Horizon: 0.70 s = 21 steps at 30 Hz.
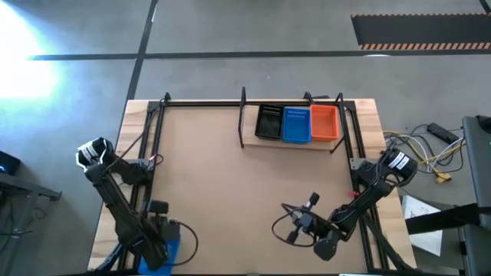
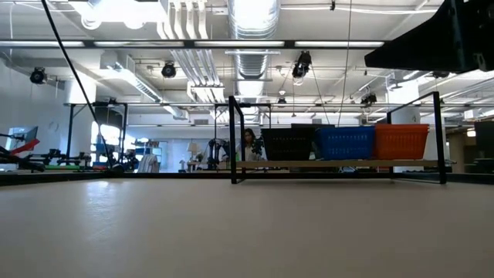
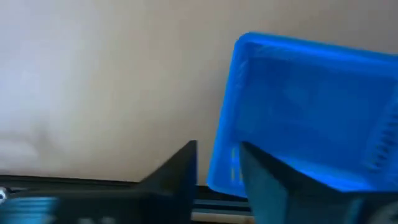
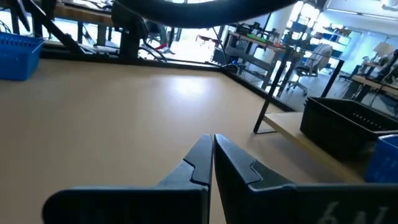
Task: Stack baskets on shelf by color
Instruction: Put the blue basket on top of the blue baskets on the shelf
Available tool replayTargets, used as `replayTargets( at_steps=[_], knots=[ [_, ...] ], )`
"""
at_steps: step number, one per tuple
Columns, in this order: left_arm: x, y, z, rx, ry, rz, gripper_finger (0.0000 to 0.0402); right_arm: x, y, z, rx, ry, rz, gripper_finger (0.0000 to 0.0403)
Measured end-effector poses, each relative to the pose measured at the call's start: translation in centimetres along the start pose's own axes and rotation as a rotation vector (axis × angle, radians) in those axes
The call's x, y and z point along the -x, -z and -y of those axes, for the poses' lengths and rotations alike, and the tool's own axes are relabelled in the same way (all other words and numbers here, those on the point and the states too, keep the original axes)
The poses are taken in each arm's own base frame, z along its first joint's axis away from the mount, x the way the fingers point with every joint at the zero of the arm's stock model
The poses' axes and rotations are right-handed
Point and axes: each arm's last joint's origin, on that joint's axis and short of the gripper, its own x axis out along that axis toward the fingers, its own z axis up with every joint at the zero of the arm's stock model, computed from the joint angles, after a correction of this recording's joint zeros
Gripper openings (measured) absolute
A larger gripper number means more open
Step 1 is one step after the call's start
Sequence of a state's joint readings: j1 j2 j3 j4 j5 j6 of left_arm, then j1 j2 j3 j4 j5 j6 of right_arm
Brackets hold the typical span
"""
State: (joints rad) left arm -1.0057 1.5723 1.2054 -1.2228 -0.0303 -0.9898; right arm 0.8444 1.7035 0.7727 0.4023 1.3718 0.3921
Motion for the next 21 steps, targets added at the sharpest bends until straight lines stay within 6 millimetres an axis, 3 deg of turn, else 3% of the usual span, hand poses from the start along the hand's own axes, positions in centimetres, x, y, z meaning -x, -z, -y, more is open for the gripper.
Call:
replayTargets(
  at_steps=[6,10,15,21],
  knots=[
    [-2.7,0.5,-0.7,-0.072,-0.036,-0.041,0.0199,0.0,0.4,-0.2,-0.005,-0.009,-0.007,0.0009],
    [-4.4,0.6,-0.8,-0.079,-0.011,-0.038,0.0212,0.0,0.4,-0.2,-0.019,-0.009,-0.007,0.0009],
    [-6.2,0.6,-0.7,-0.081,0.056,0.004,0.0171,0.0,0.4,-0.2,-0.018,-0.010,-0.007,0.0009],
    [-6.8,0.1,-0.9,-0.082,0.097,0.025,0.0076,0.9,-0.1,-0.2,-0.001,-0.038,0.003,0.0009]
  ],
)
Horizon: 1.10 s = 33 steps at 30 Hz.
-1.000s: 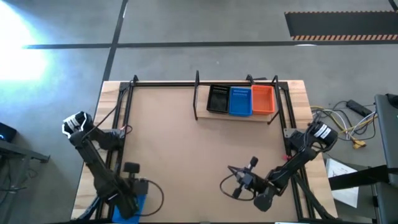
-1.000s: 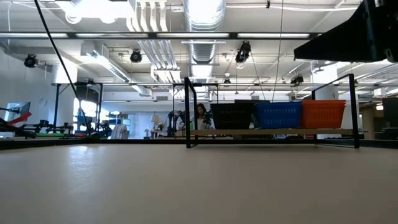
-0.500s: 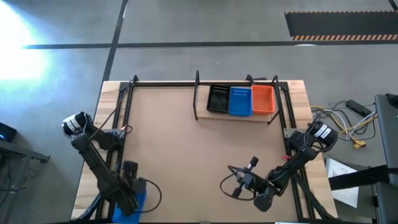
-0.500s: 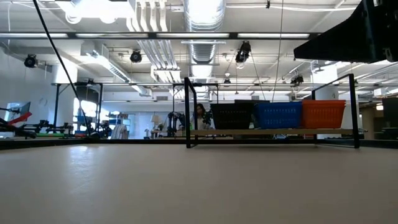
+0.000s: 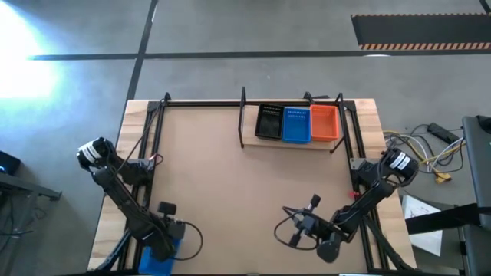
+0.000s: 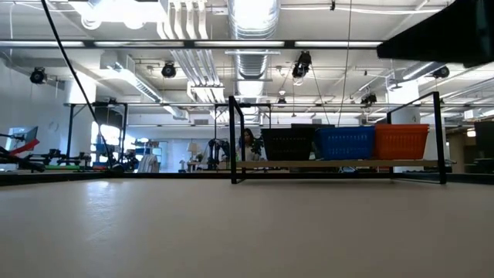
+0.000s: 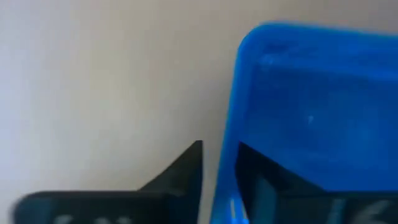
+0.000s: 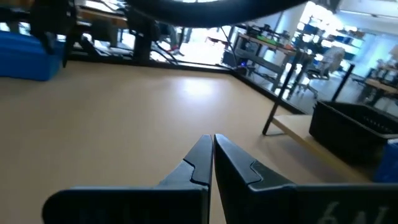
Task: Stack baskets on shelf by color
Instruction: Put the blue basket on top of the blue baskets on the shelf
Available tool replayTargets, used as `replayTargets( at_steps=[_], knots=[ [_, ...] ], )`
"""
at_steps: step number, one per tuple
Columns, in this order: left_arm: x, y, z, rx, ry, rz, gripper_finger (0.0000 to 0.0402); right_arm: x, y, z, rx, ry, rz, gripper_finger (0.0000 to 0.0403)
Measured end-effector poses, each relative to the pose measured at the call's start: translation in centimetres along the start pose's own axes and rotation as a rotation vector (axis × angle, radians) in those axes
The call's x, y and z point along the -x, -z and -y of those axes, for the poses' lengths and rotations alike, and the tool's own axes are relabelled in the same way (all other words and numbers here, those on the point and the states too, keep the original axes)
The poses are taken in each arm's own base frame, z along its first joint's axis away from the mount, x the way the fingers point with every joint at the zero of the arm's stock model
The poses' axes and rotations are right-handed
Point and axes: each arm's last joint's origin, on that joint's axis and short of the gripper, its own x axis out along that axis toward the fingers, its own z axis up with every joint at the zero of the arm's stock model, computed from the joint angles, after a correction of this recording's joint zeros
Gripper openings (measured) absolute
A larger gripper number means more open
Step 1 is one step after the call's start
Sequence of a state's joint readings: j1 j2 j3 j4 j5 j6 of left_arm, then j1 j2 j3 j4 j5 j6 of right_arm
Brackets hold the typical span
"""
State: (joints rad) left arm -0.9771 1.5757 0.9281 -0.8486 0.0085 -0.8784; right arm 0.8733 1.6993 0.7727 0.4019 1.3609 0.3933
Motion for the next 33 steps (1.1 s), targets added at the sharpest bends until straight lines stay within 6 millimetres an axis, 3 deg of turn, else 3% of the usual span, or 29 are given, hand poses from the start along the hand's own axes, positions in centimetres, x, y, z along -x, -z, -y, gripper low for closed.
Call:
replayTargets(
  at_steps=[4,11,15,21,27,33],
  knots=[
    [1.0,-1.5,0.0,-0.036,0.039,0.030,0.0010,1.7,-1.2,-0.1,0.006,-0.049,0.021,0.0009],
    [3.7,-6.8,-2.9,-0.015,0.078,0.139,0.0001,5.6,-2.3,0.0,0.022,-0.163,0.059,0.0009],
    [5.9,-10.5,-6.6,-0.055,0.040,0.247,0.0001,7.5,-2.1,-0.1,0.030,-0.191,0.082,0.0009],
    [8.5,-16.4,-14.2,0.059,-0.012,0.457,0.0000,9.2,-0.9,-0.4,0.011,-0.174,0.114,0.0009],
    [8.0,-21.6,-20.4,0.155,-0.008,0.548,0.0000,9.1,0.7,-1.0,-0.002,-0.169,0.112,0.0009],
    [4.5,-25.7,-22.6,0.190,-0.023,0.490,0.0000,7.3,1.8,-1.6,-0.094,-0.180,0.058,0.0011]
  ],
)
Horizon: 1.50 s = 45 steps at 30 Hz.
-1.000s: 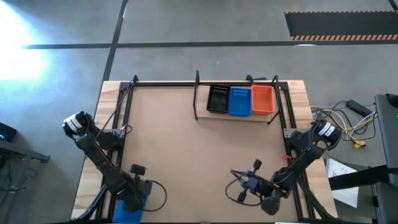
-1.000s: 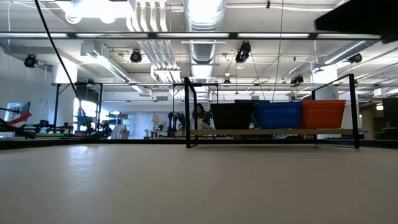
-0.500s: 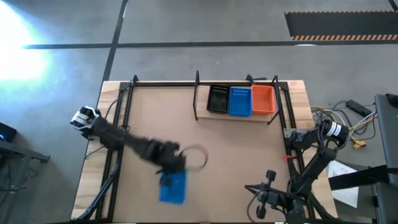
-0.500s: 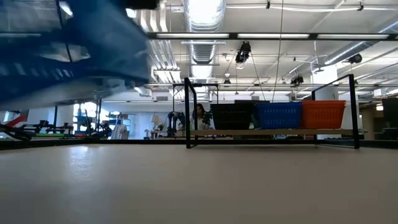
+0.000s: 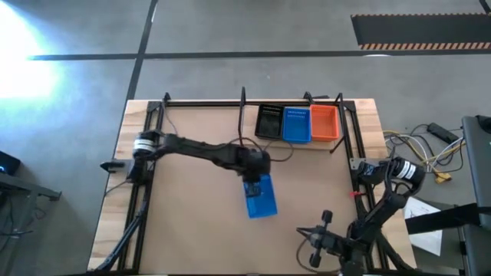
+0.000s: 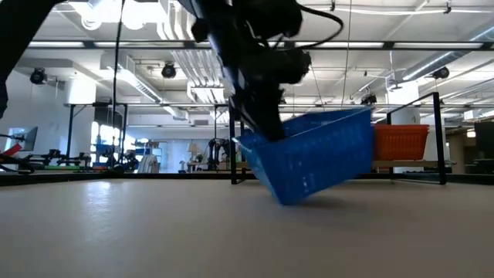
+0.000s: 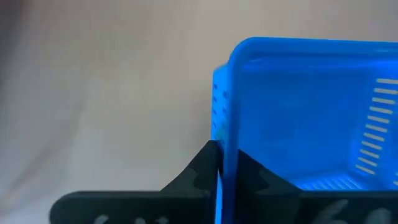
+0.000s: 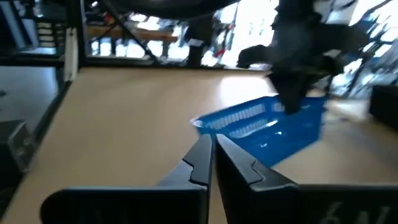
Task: Stack baskets on shelf by color
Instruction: Put the blue basket on top of the blue baskets on the shelf
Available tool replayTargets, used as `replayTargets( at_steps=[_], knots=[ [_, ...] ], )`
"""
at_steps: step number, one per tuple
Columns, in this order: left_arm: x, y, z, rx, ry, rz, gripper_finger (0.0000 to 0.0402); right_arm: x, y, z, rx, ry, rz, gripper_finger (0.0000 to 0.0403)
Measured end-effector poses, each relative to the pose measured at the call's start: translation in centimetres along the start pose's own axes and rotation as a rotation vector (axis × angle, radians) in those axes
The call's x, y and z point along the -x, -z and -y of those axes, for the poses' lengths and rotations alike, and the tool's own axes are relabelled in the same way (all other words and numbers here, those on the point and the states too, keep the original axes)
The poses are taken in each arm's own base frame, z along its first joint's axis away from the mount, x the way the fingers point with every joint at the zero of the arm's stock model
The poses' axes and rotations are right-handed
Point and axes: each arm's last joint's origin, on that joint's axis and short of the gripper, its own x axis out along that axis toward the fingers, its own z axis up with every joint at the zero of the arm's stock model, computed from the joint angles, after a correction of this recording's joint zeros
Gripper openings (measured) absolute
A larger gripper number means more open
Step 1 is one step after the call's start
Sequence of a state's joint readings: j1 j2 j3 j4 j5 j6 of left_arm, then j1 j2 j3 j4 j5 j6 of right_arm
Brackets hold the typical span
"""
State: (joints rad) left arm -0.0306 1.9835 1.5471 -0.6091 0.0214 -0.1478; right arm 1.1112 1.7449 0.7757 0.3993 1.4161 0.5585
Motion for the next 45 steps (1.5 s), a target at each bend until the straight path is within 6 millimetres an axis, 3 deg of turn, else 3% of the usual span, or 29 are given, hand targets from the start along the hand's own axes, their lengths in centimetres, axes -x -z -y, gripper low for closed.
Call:
replayTargets(
  at_steps=[7,13,17,23,29,33,37,45],
  knots=[
    [-3.2,-1.9,0.5,-0.033,0.014,0.051,0.0000,-2.6,0.2,0.2,-0.043,-0.058,-0.097,0.0051],
    [-3.1,-2.5,0.5,-0.064,0.018,0.093,0.0025,-5.1,-1.0,-0.1,-0.007,-0.126,-0.168,0.0110],
    [-1.1,-2.9,0.6,-0.091,0.020,0.120,0.0073,-7.3,-2.2,-0.3,0.050,-0.171,-0.202,0.0149],
    [5.3,-2.4,0.9,-0.088,0.022,0.117,0.0136,-10.3,-4.3,-0.4,0.189,-0.168,-0.348,0.0177],
    [11.6,2.0,1.9,-0.045,-0.105,0.147,0.0150,-12.7,-6.1,1.2,0.185,-0.105,-0.601,0.0168],
    [13.3,6.8,3.0,0.025,-0.217,0.240,0.0150,-13.8,-6.4,1.9,0.168,-0.154,-0.697,0.0155],
    [12.2,12.1,4.1,0.104,-0.189,0.379,0.0150,-14.7,-5.9,2.7,0.190,-0.190,-0.754,0.0143],
    [7.0,20.3,5.4,0.185,0.155,0.808,0.0150,-16.2,-5.5,4.0,0.193,-0.181,-0.798,0.0109]
  ],
)
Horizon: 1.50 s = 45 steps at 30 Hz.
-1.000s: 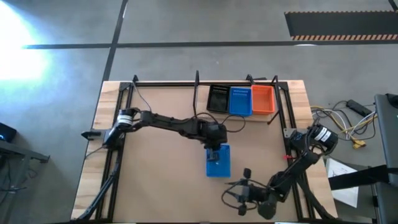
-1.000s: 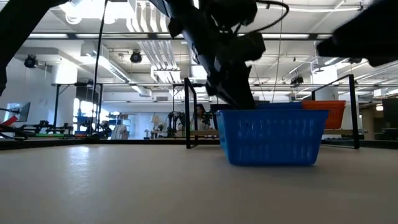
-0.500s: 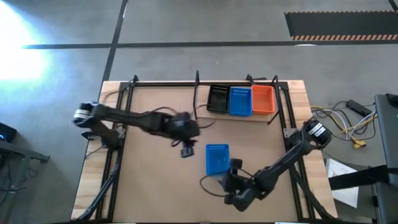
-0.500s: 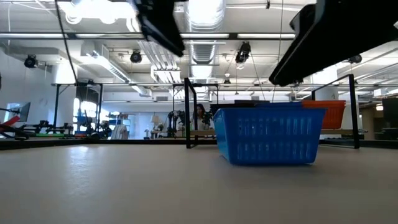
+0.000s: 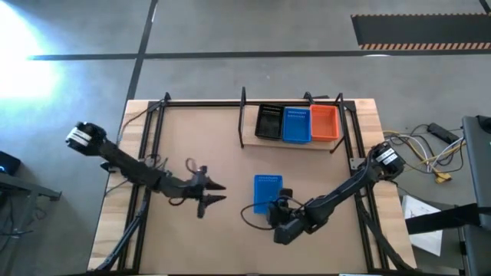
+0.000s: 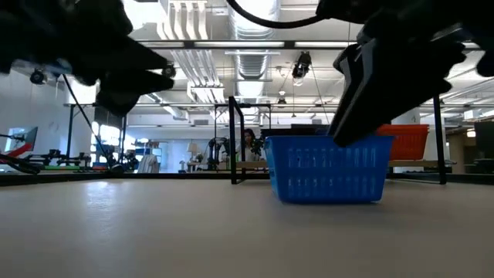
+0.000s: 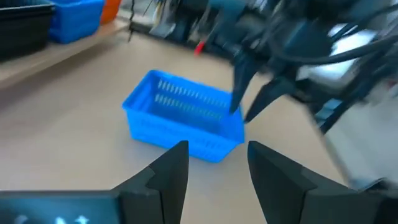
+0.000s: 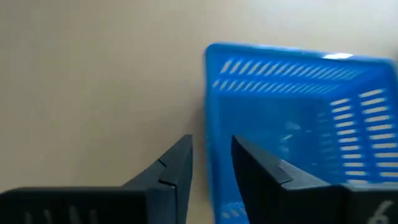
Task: Stack baskets on shelf by color
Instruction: Put the blue basket on top of the blue baskets on the shelf
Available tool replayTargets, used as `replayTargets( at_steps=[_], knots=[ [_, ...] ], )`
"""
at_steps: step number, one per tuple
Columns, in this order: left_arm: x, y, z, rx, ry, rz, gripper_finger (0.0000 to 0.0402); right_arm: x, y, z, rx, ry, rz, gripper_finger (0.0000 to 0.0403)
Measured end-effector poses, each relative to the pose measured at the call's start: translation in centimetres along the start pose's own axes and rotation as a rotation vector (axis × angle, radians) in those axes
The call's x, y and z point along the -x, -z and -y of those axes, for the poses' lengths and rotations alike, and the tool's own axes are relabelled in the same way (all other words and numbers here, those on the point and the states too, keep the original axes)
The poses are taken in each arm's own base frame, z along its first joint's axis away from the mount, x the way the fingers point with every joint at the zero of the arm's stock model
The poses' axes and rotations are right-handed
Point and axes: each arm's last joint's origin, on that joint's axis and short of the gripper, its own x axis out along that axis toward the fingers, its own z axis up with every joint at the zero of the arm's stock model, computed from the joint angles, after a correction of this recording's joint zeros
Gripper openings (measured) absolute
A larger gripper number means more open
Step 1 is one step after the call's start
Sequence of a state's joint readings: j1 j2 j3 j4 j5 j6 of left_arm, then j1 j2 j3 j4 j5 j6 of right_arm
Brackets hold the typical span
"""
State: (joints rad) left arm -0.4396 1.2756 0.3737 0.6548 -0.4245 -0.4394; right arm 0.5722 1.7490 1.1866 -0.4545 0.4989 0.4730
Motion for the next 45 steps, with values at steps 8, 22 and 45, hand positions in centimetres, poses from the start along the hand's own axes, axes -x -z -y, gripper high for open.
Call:
replayTargets(
  at_steps=[8,22,45],
  knots=[
    [0.4,3.8,-1.3,0.083,0.107,0.177,0.0150,-0.9,0.2,0.2,0.041,-0.063,-0.064,0.0056],
    [-6.8,5.2,1.9,-0.133,0.109,0.163,0.0150,3.2,1.5,-3.0,0.079,-0.043,0.051,0.0010],
    [-14.0,3.7,6.7,-0.258,0.171,-0.023,0.0150,12.7,5.2,4.3,0.219,0.521,0.013,0.0009]
  ],
)
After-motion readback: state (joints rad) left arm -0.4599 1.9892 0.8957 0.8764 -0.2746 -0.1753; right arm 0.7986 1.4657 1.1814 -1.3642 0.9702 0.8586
